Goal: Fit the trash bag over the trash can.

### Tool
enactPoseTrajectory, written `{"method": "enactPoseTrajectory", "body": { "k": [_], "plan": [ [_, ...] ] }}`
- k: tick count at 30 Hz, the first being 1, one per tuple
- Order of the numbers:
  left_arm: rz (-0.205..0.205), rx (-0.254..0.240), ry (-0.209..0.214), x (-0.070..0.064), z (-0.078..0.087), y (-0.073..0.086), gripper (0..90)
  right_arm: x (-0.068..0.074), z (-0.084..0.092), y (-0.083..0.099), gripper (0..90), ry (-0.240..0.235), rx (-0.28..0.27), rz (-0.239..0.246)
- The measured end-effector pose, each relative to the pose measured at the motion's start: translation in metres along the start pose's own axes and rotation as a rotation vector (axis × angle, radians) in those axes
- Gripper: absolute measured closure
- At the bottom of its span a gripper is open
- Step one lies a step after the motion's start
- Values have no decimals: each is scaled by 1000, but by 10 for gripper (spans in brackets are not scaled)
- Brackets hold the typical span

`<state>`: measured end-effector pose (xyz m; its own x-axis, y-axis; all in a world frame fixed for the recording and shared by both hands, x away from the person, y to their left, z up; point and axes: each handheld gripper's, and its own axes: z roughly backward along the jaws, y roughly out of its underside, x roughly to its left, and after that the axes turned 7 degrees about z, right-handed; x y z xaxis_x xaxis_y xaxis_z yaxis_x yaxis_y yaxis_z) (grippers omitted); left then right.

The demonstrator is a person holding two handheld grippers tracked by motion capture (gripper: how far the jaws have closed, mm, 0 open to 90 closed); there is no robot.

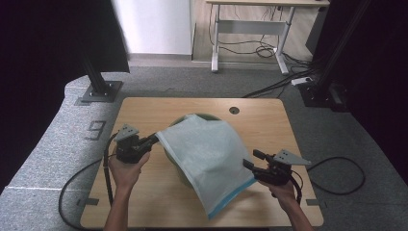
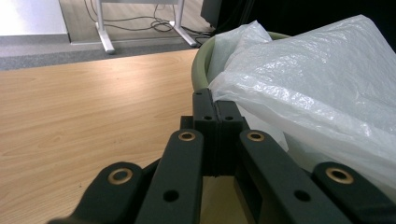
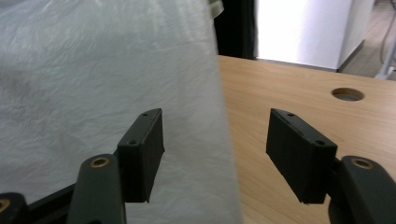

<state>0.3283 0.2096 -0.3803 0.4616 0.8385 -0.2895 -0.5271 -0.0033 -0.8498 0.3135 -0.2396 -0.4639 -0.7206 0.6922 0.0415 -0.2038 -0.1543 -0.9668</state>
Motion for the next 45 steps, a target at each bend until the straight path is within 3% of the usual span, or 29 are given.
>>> {"method": "enactPoseTrajectory", "body": {
  "k": [8,13,15,18,21,27,30,38,41,45],
  "plan": [
    [8,6,7,2,1,0,894,4,-17,5,300,-53,12,11],
    [11,7,10,3,1,-1,894,1,-27,10,348,-67,19,0],
    [12,6,12,2,1,-1,895,0,-29,11,458,-70,16,0],
    [11,4,19,0,2,-1,895,1,-29,11,717,-60,24,1],
    [-3,0,29,-6,2,-2,895,2,-26,9,882,-71,8,-1],
    [-21,9,36,-13,-2,-7,894,-1,-12,-4,887,-75,-18,1],
    [-30,21,42,-18,-7,-8,889,-5,2,-19,887,-79,-68,-4],
    [-77,76,78,-39,-25,-15,853,-12,26,-62,887,-18,-145,28],
    [-99,120,98,-42,-34,-13,821,-13,30,-68,886,-23,-178,45],
    [-128,134,100,-44,-34,-9,748,-14,30,-69,886,-12,-174,63]
  ]
}}
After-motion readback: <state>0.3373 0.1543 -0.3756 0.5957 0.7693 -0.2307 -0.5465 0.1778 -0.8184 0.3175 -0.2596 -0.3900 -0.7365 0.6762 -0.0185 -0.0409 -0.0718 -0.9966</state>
